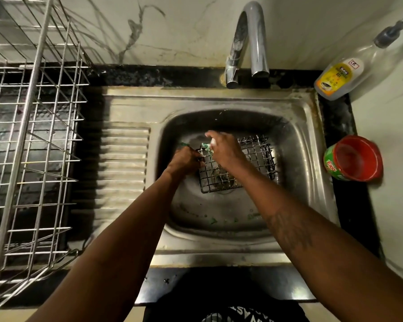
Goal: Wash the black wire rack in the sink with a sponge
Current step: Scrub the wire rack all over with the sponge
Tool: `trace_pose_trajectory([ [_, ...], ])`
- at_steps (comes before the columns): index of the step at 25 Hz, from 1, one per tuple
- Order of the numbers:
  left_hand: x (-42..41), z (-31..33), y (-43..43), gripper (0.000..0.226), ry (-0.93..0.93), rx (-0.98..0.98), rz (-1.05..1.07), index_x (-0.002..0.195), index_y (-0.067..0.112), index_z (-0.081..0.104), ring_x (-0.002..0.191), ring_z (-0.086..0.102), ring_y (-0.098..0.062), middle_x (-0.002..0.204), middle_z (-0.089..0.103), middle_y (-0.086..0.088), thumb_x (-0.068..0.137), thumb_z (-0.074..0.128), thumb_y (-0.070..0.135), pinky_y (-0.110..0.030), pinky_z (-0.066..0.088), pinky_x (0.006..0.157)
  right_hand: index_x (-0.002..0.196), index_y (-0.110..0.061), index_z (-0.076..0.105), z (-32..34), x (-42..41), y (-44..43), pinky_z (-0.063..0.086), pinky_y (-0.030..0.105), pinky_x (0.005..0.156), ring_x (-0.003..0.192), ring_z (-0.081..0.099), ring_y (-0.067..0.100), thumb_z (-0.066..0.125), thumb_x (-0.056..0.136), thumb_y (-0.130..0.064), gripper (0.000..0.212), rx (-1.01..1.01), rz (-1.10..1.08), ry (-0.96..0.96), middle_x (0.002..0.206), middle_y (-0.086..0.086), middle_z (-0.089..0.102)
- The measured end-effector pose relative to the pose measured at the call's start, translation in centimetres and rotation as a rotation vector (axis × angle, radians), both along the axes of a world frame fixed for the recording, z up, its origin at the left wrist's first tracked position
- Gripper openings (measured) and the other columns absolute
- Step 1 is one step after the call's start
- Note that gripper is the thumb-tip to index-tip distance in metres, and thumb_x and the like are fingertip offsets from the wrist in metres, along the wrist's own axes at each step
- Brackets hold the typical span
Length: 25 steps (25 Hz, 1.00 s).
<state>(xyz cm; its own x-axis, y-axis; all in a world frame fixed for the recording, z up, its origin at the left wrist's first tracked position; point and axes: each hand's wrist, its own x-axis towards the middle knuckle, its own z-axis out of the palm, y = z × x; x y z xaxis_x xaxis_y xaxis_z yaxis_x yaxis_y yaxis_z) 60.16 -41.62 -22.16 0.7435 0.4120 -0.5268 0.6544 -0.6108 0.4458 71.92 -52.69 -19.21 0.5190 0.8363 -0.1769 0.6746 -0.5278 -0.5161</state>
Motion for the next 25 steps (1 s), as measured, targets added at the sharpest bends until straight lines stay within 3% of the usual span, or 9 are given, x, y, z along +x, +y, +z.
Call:
trace_pose_trajectory([
  [4,0.3,0.0,-0.1,0.018,0.056,0.016,-0.012,0.105,0.02,0.073,0.089,0.06,-0.014,0.093,0.065,0.002,0.095,0.066,0.033,-0.025,0.038,0.076,0.114,-0.007,0.07,-0.6,-1.0,0.3,0.051,0.023,0.069,0.082,0.059,0.014,0.059,0.093,0.003,0.025,-0.112,0.077,0.006,0.105,0.009,0.066],
  [6,0.3,-0.3,0.0,0.017,0.054,0.01,0.003,0.105,0.02,0.075,0.097,0.065,-0.017,0.102,0.072,-0.001,0.094,0.067,0.031,-0.025,0.037,0.077,0.111,-0.006,0.071,-0.9,-2.2,-1.7,0.042,0.023,0.067,0.079,0.053,0.013,0.054,0.092,0.006,0.028,-0.087,0.109,-0.055,0.097,0.009,0.064],
  [8,0.0,-0.4,0.0,0.018,0.024,-0.02,0.029,0.102,0.017,0.076,0.093,0.064,-0.012,0.101,0.073,-0.002,0.093,0.069,0.031,-0.023,0.037,0.078,0.115,-0.004,0.068,-1.3,-3.7,-4.5,0.035,0.024,0.067,0.082,0.052,0.017,0.054,0.084,0.012,0.038,-0.06,0.162,-0.119,0.096,0.009,0.063],
  [12,-0.2,-0.2,0.0,0.018,-0.009,-0.074,0.059,0.094,0.013,0.075,0.09,0.063,-0.015,0.09,0.069,-0.002,0.092,0.071,0.031,-0.02,0.036,0.077,0.111,-0.004,0.068,-2.5,-6.2,-9.6,0.047,0.031,0.077,0.098,0.058,0.03,0.058,0.069,0.019,0.049,-0.096,0.203,-0.067,0.104,0.014,0.066],
  [15,-0.2,-0.2,-0.1,0.017,-0.028,-0.076,0.037,0.094,0.013,0.076,0.091,0.066,-0.017,0.096,0.073,-0.005,0.093,0.07,0.029,-0.02,0.036,0.076,0.105,-0.005,0.071,-3.0,-6.4,-11.1,0.047,0.027,0.075,0.095,0.062,0.03,0.059,0.069,0.02,0.045,-0.116,0.159,0.017,0.101,0.013,0.068],
  [18,-0.3,-0.1,-0.2,0.018,-0.046,-0.045,0.042,0.094,0.011,0.075,0.084,0.061,-0.013,0.089,0.069,-0.004,0.094,0.069,0.028,-0.02,0.036,0.075,0.1,-0.014,0.072,-2.5,-5.2,-10.6,0.055,0.029,0.071,0.086,0.063,0.021,0.064,0.081,0.012,0.033,-0.01,-0.025,0.106,0.097,0.006,0.068],
  [20,-0.2,-0.2,-0.2,0.019,-0.035,-0.04,0.038,0.095,0.01,0.074,0.081,0.057,-0.012,0.083,0.062,-0.001,0.094,0.068,0.027,-0.02,0.035,0.074,0.106,-0.016,0.071,-1.3,-3.3,-8.2,0.048,0.017,0.064,0.089,0.06,0.014,0.067,0.089,0.001,0.026,0.105,-0.207,0.126,0.102,0.002,0.066],
  [22,-0.1,-0.2,-0.3,0.019,-0.01,-0.016,0.015,0.095,0.012,0.074,0.081,0.055,-0.011,0.084,0.061,0.0,0.095,0.067,0.029,-0.021,0.035,0.074,0.12,-0.018,0.07,-0.5,-0.8,-5.1,0.038,0.009,0.065,0.096,0.056,0.013,0.064,0.092,-0.002,0.032,0.112,-0.261,0.131,0.107,0.002,0.058],
  [25,0.0,-0.3,-0.2,0.017,0.017,-0.002,0.016,0.095,0.017,0.075,0.081,0.055,-0.009,0.09,0.067,0.001,0.095,0.067,0.033,-0.022,0.036,0.074,0.13,-0.019,0.066,-1.3,1.1,-2.0,0.04,0.011,0.085,0.114,0.053,0.017,0.06,0.096,-0.002,0.039,-0.029,-0.191,0.134,0.123,0.006,0.056],
])
